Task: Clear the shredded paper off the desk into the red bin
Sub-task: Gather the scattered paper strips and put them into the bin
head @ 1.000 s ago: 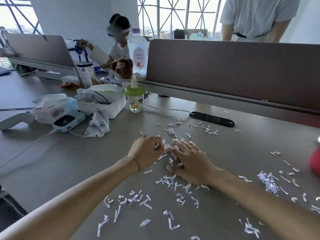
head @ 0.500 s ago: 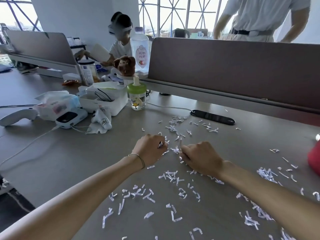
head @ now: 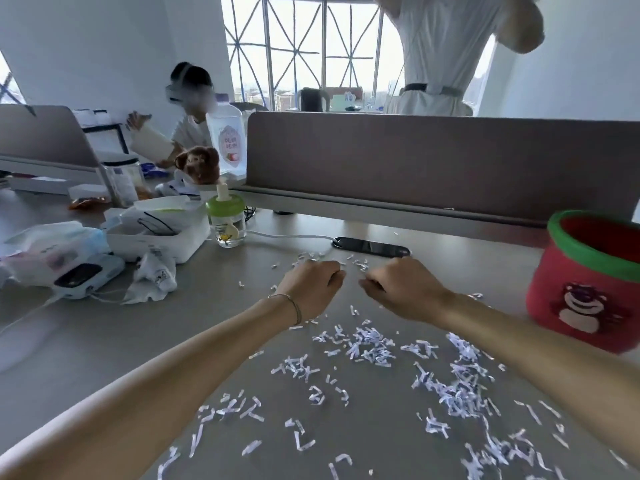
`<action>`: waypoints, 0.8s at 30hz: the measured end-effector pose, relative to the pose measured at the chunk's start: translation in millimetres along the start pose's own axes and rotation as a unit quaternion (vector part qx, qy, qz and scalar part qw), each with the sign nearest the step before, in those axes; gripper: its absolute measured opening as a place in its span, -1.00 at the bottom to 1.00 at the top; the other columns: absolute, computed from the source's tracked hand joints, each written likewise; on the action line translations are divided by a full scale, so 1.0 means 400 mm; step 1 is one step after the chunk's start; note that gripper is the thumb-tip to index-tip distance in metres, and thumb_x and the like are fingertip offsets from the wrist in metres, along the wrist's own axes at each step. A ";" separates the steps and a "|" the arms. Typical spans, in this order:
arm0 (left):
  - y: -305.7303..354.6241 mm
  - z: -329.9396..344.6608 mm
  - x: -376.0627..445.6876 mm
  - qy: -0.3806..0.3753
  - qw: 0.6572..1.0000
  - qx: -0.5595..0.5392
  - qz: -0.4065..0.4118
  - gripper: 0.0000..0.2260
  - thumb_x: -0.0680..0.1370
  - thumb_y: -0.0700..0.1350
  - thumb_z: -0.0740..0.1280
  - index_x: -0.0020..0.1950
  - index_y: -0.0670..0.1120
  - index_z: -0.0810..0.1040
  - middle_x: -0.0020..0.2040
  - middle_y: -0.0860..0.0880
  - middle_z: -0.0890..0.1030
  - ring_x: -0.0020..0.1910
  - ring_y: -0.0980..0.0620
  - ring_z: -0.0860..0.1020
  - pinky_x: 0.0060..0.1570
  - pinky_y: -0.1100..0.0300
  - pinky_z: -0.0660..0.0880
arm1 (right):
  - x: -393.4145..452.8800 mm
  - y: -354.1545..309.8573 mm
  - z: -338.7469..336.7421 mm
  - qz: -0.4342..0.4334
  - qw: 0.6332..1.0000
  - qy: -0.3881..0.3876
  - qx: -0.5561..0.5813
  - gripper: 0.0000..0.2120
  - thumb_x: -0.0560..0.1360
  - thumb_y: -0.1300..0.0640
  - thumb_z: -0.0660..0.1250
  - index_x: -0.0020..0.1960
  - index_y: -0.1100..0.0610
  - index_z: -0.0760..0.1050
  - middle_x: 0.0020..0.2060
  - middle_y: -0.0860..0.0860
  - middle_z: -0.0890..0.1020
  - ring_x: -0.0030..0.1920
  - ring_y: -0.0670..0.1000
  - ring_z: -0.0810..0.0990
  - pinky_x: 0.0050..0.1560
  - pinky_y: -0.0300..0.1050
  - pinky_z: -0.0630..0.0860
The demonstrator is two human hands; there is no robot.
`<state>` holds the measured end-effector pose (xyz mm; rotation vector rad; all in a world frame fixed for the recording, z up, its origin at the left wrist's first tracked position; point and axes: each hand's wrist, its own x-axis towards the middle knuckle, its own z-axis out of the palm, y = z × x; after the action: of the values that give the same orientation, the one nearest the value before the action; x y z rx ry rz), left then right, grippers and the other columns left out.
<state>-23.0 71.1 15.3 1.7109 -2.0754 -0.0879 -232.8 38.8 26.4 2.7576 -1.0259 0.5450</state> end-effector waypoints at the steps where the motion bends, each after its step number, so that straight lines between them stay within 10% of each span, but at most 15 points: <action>1: 0.024 -0.008 0.016 0.008 1.000 0.003 0.011 -0.68 0.68 0.05 0.15 -0.22 -0.06 0.41 -0.33 -0.04 0.49 -0.34 -0.14 0.46 -0.34 0.11 0.29 | -0.003 0.014 -0.030 0.012 1.000 0.009 0.003 -0.49 0.66 -0.18 0.04 -0.35 0.07 0.36 -0.50 0.00 0.44 -0.49 0.05 0.36 -0.38 -0.02 0.32; 12: 0.356 -0.061 0.228 0.027 0.991 -0.073 0.109 -0.67 0.62 -0.02 0.17 -0.35 0.00 0.32 -0.41 0.07 0.45 -0.32 -0.14 0.46 -0.27 0.05 0.48 | -0.083 0.244 -0.395 0.128 0.979 0.139 -0.072 -0.57 0.60 -0.03 0.22 -0.40 0.11 0.33 -0.50 0.02 0.56 -0.41 0.12 0.54 -0.29 0.00 0.53; 24: 0.638 -0.006 0.361 0.016 0.970 -0.153 0.189 -0.65 0.66 0.03 0.16 -0.26 -0.10 0.47 -0.28 -0.08 0.64 -0.24 -0.16 0.57 -0.17 -0.01 0.53 | -0.237 0.479 -0.492 0.273 0.948 0.145 -0.077 -0.52 0.61 0.02 0.25 -0.42 0.16 0.24 -0.55 0.00 0.34 -0.46 0.09 0.39 -0.36 -0.06 0.28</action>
<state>-275.2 -6.2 142.8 1.1136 -2.1916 -0.2458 -480.2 2.5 173.9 2.1533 -1.6681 0.8662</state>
